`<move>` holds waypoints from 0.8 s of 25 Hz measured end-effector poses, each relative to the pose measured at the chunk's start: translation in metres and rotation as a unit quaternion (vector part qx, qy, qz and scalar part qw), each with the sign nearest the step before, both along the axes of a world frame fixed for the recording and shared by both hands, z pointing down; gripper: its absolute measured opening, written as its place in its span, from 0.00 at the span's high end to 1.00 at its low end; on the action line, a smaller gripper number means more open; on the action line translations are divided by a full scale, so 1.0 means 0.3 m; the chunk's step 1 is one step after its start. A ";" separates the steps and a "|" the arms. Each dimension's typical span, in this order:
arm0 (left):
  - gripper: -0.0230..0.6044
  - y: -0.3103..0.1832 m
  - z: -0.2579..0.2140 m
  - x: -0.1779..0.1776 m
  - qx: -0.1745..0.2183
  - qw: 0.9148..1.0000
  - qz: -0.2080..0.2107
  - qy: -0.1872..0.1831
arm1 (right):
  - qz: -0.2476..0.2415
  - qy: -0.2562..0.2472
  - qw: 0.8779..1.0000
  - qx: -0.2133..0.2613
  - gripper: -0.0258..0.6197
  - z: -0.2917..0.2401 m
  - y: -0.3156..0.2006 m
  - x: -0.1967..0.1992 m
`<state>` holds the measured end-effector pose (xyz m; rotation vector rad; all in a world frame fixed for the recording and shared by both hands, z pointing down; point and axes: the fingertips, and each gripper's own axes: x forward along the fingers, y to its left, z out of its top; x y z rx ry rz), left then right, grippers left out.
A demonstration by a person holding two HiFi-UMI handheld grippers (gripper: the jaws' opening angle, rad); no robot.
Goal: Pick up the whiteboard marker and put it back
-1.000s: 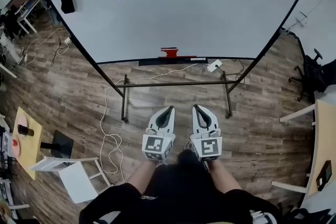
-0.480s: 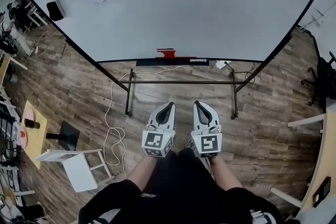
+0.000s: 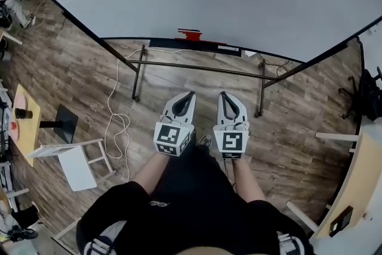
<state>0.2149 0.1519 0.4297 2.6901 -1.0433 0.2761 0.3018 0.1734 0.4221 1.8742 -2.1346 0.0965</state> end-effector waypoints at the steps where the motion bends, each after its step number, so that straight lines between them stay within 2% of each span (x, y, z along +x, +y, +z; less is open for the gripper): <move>1: 0.95 -0.027 0.008 0.006 -0.001 1.000 0.004 0.001 | 0.001 0.002 1.000 -0.005 0.96 0.006 -0.026 0.000; 5: 0.95 -0.141 0.049 0.033 -0.010 0.999 0.031 0.002 | 0.003 0.034 0.999 -0.034 0.95 0.038 -0.150 0.011; 8: 0.95 -0.239 0.069 0.040 -0.006 0.999 0.049 -0.002 | 0.011 0.083 0.994 -0.064 0.95 0.075 -0.263 0.043; 10: 0.95 -0.299 0.085 0.028 -0.014 0.999 0.052 0.008 | 0.014 0.116 0.989 -0.086 0.95 0.090 -0.330 0.057; 15: 0.95 -0.433 0.123 -0.013 -0.029 0.998 0.046 0.019 | 0.011 0.120 0.983 -0.138 0.95 0.149 -0.457 0.056; 20: 0.95 -0.502 0.186 -0.064 -0.052 0.998 0.020 0.014 | -0.016 0.181 0.966 -0.186 0.95 0.236 -0.554 0.103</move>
